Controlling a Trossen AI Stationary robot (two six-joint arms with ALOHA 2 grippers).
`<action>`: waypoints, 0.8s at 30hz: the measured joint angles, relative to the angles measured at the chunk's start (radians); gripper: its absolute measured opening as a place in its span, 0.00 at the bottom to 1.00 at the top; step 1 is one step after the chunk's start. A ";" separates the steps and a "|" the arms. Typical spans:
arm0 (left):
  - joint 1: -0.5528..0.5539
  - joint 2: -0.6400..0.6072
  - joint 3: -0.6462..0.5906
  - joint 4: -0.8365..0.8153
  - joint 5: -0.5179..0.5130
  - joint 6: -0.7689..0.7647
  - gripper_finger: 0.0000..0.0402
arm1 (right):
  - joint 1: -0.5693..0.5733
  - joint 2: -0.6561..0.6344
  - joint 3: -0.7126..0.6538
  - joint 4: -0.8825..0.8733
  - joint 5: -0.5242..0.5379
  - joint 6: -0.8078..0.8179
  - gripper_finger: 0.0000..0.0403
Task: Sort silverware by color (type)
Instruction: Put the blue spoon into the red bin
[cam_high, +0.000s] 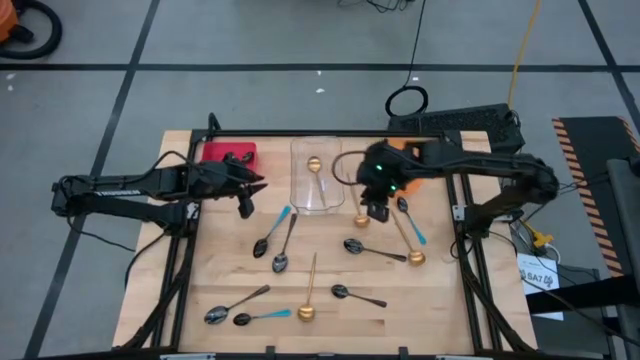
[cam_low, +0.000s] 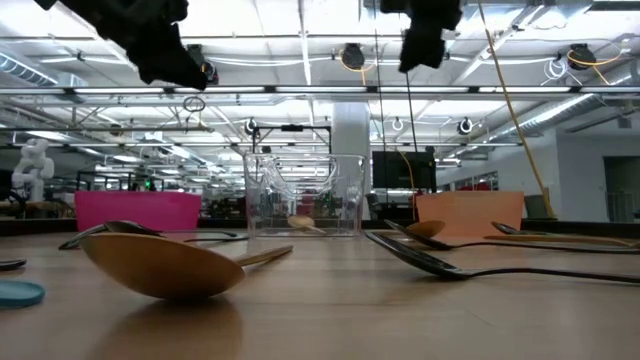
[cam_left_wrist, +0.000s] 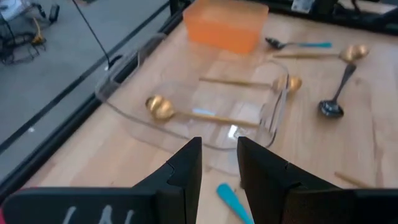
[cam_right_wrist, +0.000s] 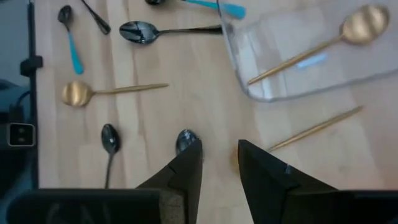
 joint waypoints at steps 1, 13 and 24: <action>0.000 0.000 0.000 0.013 0.000 0.008 0.28 | 0.007 -0.025 -0.039 0.017 0.001 0.027 0.24; 0.000 0.000 0.000 0.077 0.000 0.016 0.28 | 0.066 -0.215 -0.395 0.065 0.150 0.374 0.24; 0.000 0.000 0.000 0.080 0.000 0.026 0.28 | 0.071 -0.235 -0.593 0.064 0.184 0.560 0.24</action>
